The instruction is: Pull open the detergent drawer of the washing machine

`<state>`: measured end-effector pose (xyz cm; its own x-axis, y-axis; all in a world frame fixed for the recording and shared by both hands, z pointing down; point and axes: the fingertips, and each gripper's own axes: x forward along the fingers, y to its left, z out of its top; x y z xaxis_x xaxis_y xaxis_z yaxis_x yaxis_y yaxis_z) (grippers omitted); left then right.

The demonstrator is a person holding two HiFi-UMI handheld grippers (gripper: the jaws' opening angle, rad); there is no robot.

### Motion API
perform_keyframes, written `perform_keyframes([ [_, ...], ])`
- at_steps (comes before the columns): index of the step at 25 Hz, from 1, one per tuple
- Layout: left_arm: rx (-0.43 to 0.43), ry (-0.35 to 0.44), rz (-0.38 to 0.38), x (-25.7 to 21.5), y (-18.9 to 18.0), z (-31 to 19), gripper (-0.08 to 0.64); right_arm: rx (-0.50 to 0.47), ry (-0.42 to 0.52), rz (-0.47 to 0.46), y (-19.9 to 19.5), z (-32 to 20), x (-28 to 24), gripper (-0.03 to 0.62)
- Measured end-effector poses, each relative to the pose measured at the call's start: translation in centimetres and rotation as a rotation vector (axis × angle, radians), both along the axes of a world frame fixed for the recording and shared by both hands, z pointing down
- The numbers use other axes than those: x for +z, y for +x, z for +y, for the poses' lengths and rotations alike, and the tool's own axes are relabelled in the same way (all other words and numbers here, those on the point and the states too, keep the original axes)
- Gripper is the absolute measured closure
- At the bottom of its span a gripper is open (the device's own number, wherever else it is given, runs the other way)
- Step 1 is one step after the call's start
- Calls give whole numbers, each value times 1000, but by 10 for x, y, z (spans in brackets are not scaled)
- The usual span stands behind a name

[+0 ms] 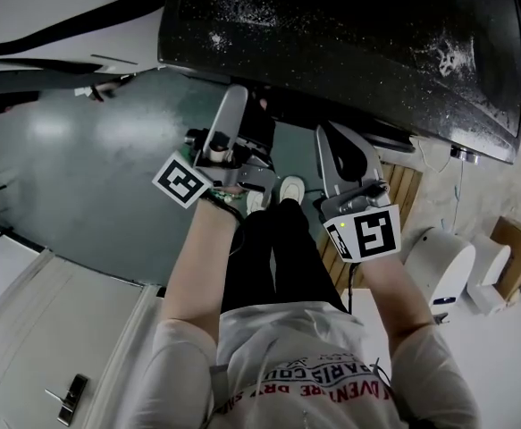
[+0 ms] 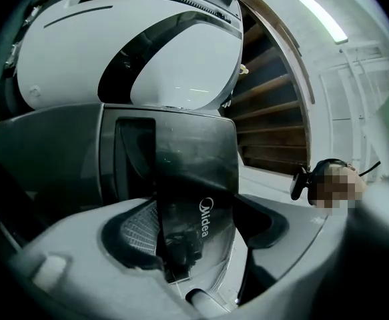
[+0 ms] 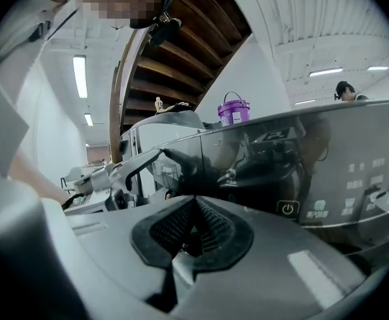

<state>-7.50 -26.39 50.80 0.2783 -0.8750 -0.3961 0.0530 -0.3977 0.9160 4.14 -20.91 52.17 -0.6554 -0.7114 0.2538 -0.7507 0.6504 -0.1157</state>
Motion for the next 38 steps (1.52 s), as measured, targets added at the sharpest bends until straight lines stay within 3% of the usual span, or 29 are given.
perform_keyframes([
  [13,2,21,52,1,-5,22,266,45,23,33,1,10,4,592],
  [38,64,27,16,1,-7,105,253,142,81,126,8,83,-12,592],
])
